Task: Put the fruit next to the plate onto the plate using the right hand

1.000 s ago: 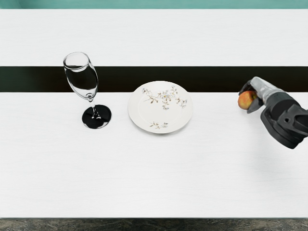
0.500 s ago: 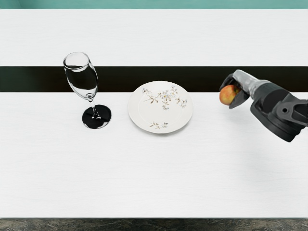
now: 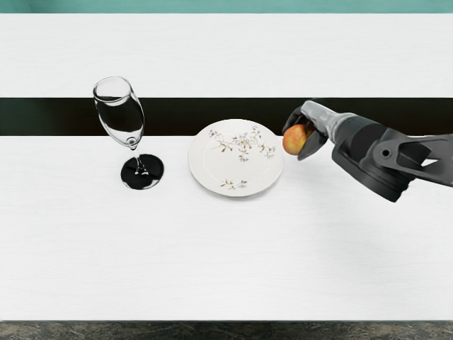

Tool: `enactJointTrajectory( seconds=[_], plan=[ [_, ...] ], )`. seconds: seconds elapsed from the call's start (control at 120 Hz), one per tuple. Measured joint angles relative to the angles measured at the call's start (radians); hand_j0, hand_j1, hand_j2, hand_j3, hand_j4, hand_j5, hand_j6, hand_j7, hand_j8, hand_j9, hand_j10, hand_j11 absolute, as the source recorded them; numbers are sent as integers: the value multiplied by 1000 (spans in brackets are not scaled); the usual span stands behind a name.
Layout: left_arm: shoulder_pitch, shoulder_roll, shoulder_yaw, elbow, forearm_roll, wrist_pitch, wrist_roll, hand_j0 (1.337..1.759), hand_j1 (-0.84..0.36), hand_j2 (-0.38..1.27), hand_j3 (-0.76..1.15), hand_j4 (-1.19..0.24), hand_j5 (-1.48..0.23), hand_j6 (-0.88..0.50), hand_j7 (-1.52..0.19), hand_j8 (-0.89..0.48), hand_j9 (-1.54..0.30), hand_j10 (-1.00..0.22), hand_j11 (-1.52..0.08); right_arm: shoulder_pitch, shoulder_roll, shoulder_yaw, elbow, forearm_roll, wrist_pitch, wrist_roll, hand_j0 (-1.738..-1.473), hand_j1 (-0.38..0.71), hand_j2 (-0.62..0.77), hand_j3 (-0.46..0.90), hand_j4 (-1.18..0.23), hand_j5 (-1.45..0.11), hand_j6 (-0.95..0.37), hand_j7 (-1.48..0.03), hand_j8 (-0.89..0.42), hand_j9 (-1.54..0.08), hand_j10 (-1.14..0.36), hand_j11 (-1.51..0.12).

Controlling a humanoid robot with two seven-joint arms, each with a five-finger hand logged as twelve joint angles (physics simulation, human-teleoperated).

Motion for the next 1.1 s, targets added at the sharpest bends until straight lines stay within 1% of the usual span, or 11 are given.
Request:
enactJointTrajectory(
  seconds=[0.35, 0.725, 0.808, 0.9, 0.958, 1.1],
  plan=[
    [0, 0, 0, 0, 1, 0, 0, 1658, 349, 0, 0, 0, 0, 0, 0, 0, 0, 0, 0, 91, 96, 0, -1, 88, 1, -1, -1654, 322, 176, 0, -486, -953, -317, -903, -355, -916, -684, -914],
    [0, 0, 0, 0, 1, 0, 0, 1658, 349, 0, 0, 0, 0, 0, 0, 0, 0, 0, 0, 126, 202, 14, -16, 134, -5, 0, -1652, 337, 187, 0, -464, -974, -301, -915, -334, -932, -691, -931],
    [0, 0, 1, 0, 1, 0, 0, 1658, 349, 0, 0, 0, 0, 0, 0, 0, 0, 0, 0, 129, 227, 15, -43, 136, -8, 0, -1652, 336, 177, 0, -462, -976, -298, -918, -333, -934, -693, -933],
    [-2, 0, 1, 0, 1, 0, 0, 1658, 349, 0, 0, 0, 0, 0, 0, 0, 0, 0, 0, 130, 260, 15, -86, 136, -9, 0, -1652, 337, 190, 0, -463, -979, -299, -920, -333, -934, -696, -932],
    [-3, 0, 1, 0, 1, 0, 0, 1658, 349, 0, 0, 0, 0, 0, 0, 0, 0, 0, 0, 128, 272, 14, -116, 136, -7, 0, -1652, 332, 169, 0, -463, -980, -299, -920, -334, -935, -696, -933],
    [-5, 0, 2, 0, 1, 0, 0, 1658, 349, 0, 0, 0, 0, 0, 0, 0, 0, 0, 0, 121, 312, 12, -179, 137, 0, 0, -1652, 336, 168, 0, -462, -973, -293, -922, -329, -937, -698, -936]
  ],
)
